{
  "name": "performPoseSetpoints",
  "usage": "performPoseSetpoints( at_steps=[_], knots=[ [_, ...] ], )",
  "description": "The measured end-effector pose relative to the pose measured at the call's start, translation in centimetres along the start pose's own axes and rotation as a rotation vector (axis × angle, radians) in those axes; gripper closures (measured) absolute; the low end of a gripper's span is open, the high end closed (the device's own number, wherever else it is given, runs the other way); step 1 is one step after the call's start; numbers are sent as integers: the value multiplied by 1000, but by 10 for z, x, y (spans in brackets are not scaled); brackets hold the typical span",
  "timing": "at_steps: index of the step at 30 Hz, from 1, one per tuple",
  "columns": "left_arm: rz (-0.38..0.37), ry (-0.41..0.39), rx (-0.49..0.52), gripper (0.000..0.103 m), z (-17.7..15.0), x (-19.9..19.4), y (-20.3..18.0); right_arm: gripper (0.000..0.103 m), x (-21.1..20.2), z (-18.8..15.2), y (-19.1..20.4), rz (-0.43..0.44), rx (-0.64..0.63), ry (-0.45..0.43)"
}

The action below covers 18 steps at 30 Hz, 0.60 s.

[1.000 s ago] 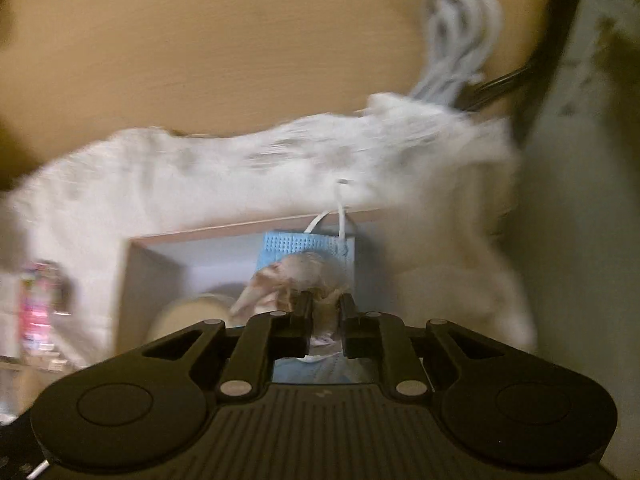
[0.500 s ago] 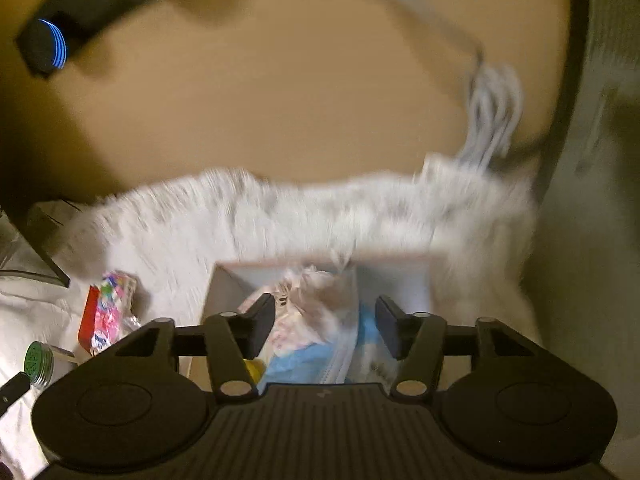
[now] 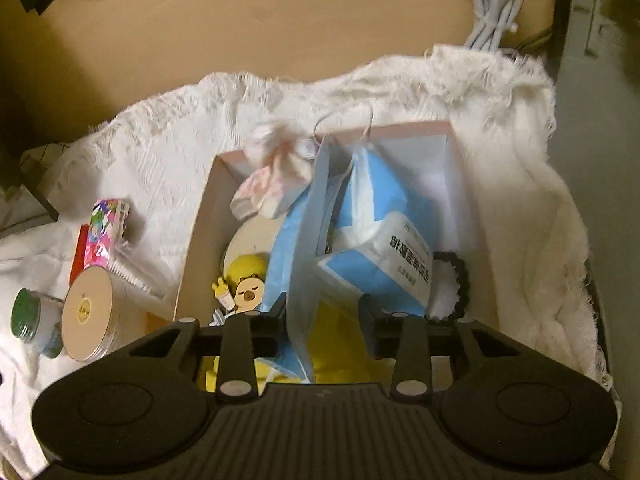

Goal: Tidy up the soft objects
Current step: 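Reach the right tool to the pink cartoon tissue pack and grasp it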

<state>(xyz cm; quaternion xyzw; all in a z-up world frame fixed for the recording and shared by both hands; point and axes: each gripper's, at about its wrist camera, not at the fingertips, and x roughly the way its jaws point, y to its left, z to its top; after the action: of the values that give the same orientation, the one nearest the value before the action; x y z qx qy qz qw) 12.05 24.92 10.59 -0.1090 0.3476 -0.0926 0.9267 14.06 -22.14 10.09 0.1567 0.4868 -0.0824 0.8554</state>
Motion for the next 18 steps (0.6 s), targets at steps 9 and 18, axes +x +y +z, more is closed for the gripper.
performPoseSetpoints(
  at_steps=[9, 18],
  knots=[
    [-156, 62, 52, 88, -9, 25, -20, 48, -79, 6, 38, -19, -103, -217],
    [-50, 51, -33, 88, -22, 103, -68, 47, -102, 4, 107, 106, -284, -180]
  ],
)
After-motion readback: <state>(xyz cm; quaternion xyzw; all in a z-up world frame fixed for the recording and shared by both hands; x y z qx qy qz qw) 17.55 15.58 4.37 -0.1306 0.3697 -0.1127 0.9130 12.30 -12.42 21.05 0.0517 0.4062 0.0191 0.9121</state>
